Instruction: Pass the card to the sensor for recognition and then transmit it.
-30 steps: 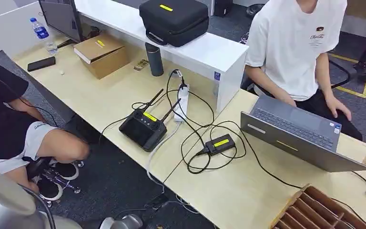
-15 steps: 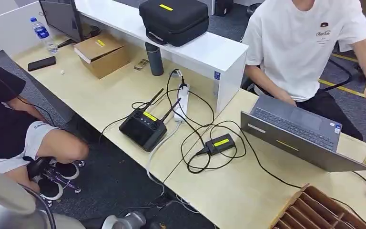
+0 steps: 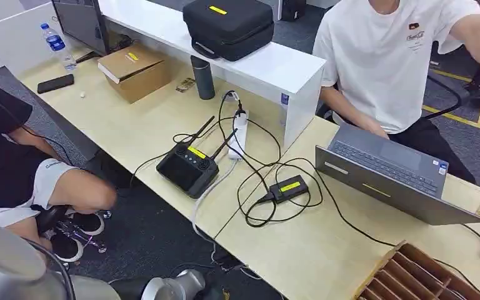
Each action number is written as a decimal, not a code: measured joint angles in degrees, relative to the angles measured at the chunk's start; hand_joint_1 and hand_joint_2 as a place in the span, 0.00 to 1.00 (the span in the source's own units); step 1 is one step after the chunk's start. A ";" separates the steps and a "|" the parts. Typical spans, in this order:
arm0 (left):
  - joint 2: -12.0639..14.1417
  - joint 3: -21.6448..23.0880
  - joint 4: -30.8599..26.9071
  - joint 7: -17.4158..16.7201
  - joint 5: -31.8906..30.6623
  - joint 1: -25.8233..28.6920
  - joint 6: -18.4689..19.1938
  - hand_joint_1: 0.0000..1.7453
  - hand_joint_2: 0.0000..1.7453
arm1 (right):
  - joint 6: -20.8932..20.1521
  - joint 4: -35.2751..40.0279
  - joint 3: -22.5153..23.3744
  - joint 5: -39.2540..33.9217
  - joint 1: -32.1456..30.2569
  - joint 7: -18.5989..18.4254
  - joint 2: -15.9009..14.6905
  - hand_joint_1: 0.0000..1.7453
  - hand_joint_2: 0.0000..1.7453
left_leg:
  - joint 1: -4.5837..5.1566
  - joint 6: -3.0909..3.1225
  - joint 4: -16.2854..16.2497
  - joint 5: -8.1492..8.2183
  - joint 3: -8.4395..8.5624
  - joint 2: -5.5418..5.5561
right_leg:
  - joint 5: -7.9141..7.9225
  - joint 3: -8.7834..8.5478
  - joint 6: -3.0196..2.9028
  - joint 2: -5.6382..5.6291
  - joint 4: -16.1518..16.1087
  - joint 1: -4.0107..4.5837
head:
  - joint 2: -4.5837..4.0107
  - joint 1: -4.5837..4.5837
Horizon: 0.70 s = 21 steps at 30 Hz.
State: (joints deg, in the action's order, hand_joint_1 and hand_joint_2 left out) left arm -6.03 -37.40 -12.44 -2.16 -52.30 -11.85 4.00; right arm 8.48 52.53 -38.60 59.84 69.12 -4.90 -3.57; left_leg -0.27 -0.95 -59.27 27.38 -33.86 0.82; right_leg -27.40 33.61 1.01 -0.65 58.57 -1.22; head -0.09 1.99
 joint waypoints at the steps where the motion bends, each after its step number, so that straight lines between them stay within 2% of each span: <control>1: -0.11 0.24 0.00 -0.07 -0.17 -0.14 0.00 0.00 1.00 | 0.42 -1.59 -0.57 0.18 0.35 -0.04 1.09 1.00 1.00 | 0.00 0.00 0.00 0.00 0.00 0.00 | 0.00 0.00 0.00 0.00 0.00 0.00 | 0.00 0.02; 7: -0.35 0.83 0.00 -0.22 -0.37 -0.39 0.04 0.00 1.00 | 0.83 -7.35 -2.49 0.55 0.71 -0.07 4.25 1.00 1.00 | 0.01 0.00 -0.01 0.00 -0.04 0.05 | 0.00 0.00 0.00 0.04 -0.03 -0.01 | 0.00 0.00; 14: -0.37 0.85 0.00 -0.22 -0.37 -0.38 0.04 0.00 1.00 | 0.85 -9.56 -3.48 0.57 0.95 -0.09 4.93 1.00 1.00 | 0.02 0.00 -0.03 0.01 -0.05 0.06 | 0.00 0.01 0.01 0.05 -0.07 -0.01 | 0.00 0.02; 15: -0.37 0.88 0.00 -0.22 -0.37 -0.38 0.04 0.00 1.00 | 0.85 -9.74 -3.52 0.57 0.99 -0.09 4.99 0.00 1.00 | 0.02 0.00 -0.03 0.01 -0.06 0.07 | 0.00 0.01 0.01 0.05 -0.06 -0.01 | 0.00 0.00; 21: -0.37 0.99 0.00 -0.07 -0.74 -0.38 0.77 0.00 1.00 | 1.01 -10.63 -4.22 0.94 0.88 1.46 5.73 0.00 1.00 | 0.01 0.00 -0.01 0.01 -0.05 0.03 | 0.00 0.04 0.00 0.03 -0.05 0.00 | 0.00 0.00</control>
State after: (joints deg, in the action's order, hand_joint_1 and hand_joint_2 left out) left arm -6.40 -36.41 -12.44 -2.23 -53.05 -12.23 4.76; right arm 9.49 41.90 -42.82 60.78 70.00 -3.43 2.16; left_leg -0.27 -0.95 -59.28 27.39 -33.91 0.85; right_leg -27.41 33.66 1.01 -0.63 58.52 -1.22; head -0.09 1.99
